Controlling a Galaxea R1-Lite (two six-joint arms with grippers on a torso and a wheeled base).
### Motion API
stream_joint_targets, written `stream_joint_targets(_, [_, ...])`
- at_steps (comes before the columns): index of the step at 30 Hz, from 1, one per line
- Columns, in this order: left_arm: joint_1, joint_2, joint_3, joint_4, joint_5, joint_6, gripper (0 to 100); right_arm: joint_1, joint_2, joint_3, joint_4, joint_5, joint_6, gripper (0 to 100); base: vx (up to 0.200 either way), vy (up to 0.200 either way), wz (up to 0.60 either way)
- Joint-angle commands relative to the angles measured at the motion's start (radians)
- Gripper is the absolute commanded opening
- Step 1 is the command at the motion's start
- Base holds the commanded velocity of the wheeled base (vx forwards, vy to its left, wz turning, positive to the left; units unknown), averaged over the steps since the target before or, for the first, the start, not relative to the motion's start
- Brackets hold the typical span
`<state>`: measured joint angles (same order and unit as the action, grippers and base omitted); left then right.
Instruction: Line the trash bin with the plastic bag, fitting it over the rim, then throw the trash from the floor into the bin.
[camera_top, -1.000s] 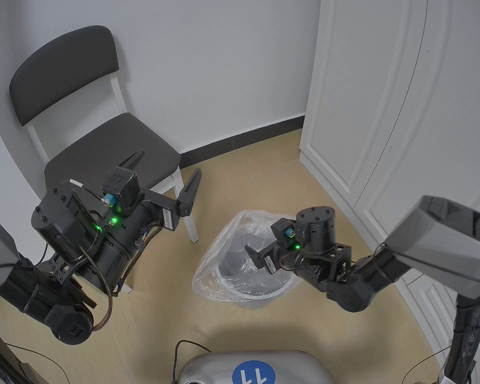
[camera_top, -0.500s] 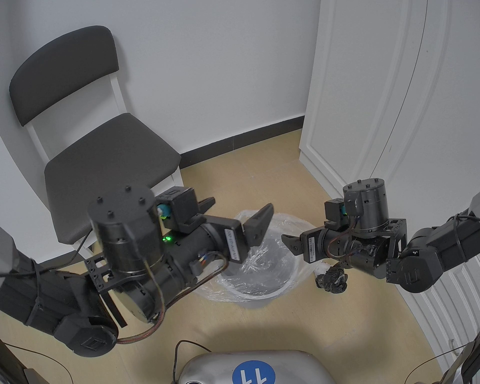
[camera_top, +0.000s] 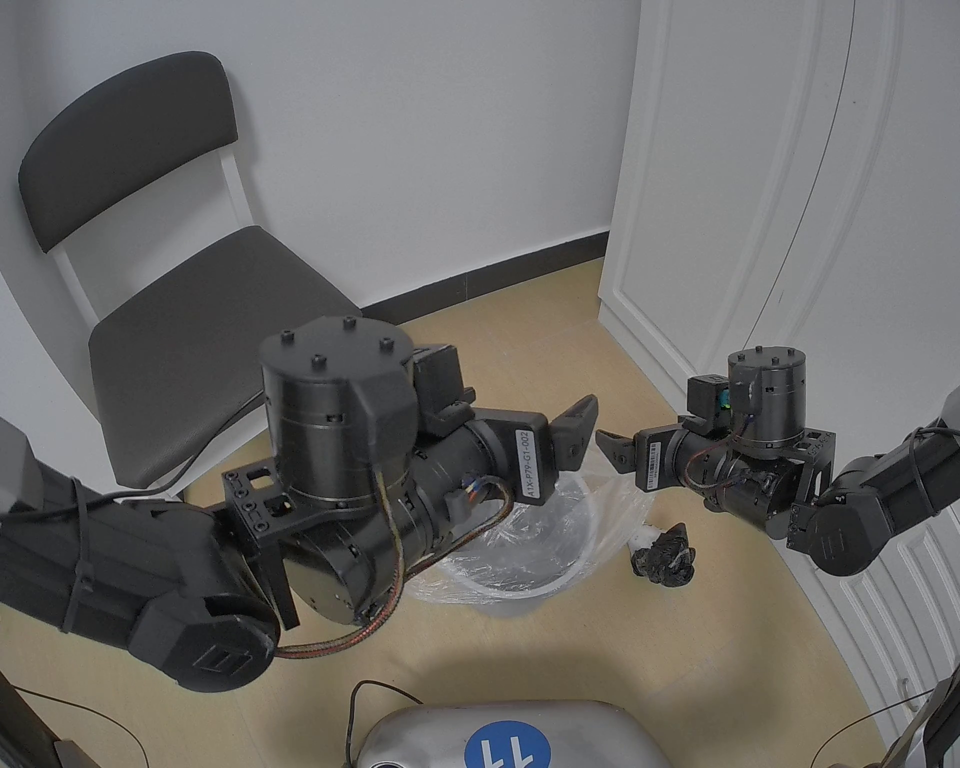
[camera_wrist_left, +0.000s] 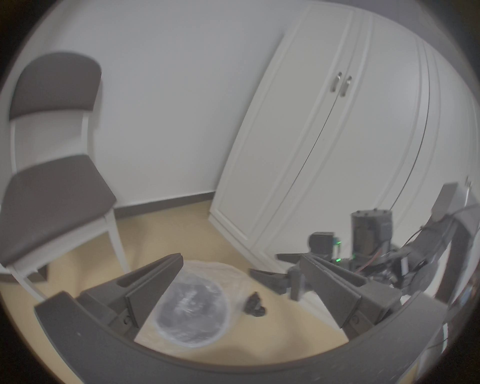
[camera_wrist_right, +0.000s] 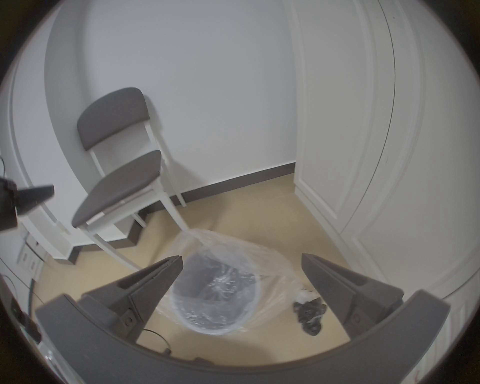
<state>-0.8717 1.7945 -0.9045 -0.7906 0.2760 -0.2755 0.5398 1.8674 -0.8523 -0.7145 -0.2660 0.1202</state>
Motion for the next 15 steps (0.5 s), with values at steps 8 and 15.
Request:
stream_joint_targets(8, [0.04,0.092,0.039,-0.056,0.227,0.18,100,-0.109,0.035,0.047,-0.034,-0.064,-0.145,100,0.0,0.0,0.0])
stream_joint_targets(15, [0.103,0.152,0.121,-0.033,0.075,0.196,100,-0.173,0.125,-0.06,0.05,0.07,-0.073,100,0.0,0.0,0.0])
